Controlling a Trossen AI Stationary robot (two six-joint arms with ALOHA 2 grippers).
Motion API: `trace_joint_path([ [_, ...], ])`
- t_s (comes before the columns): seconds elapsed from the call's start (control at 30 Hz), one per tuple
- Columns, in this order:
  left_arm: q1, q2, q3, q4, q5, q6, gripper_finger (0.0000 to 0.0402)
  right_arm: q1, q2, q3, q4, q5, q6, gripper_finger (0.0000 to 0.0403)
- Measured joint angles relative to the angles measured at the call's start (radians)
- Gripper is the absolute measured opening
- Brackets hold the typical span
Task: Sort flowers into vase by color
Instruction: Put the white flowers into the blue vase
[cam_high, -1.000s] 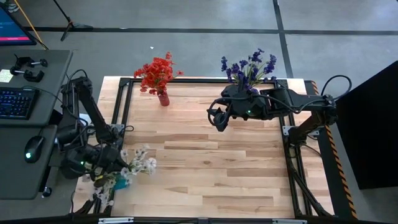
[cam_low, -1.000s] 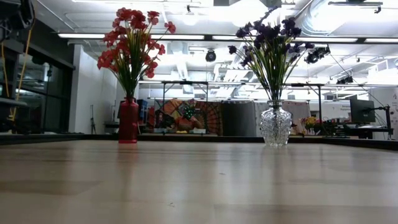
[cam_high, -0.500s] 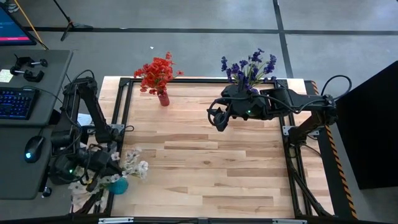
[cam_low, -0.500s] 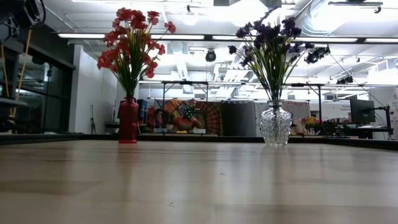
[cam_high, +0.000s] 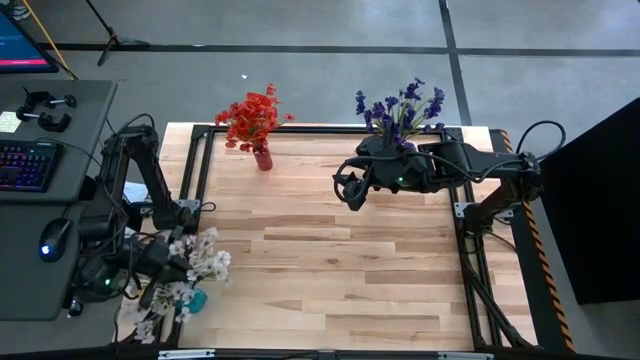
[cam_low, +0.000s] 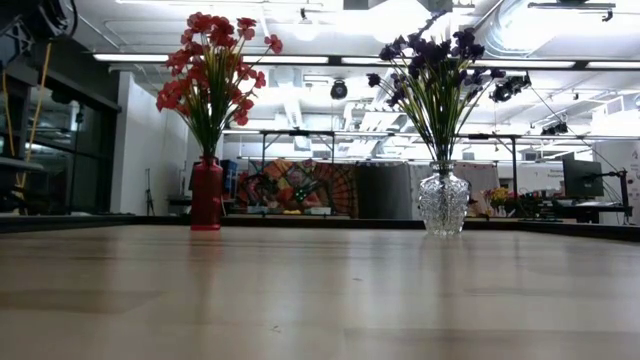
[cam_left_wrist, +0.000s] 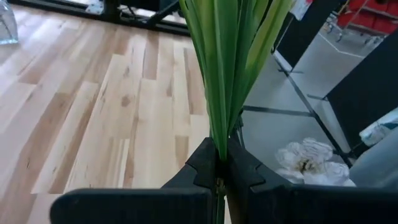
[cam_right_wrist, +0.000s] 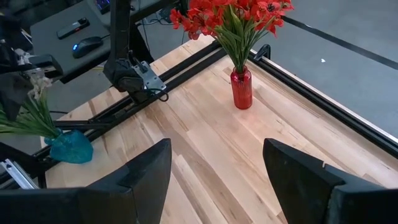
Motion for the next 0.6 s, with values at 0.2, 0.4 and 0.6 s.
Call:
trace_joint_path([
  [0.2,-0.056,0.037,0.000,0.000,-0.001,-0.089,0.0000,0.000,0.000,0.000,0.000,0.002,0.000,0.0243],
  [0.4,-0.126,0.025,0.000,0.002,-0.040,-0.137,0.0000,0.000,0.000,0.000,0.000,0.020,0.000,0.0243],
  [0.6,-0.155,0.049,0.000,-0.025,-0.124,-0.137,0.0000,0.000,0.000,0.000,0.000,0.021,0.017,0.0243],
])
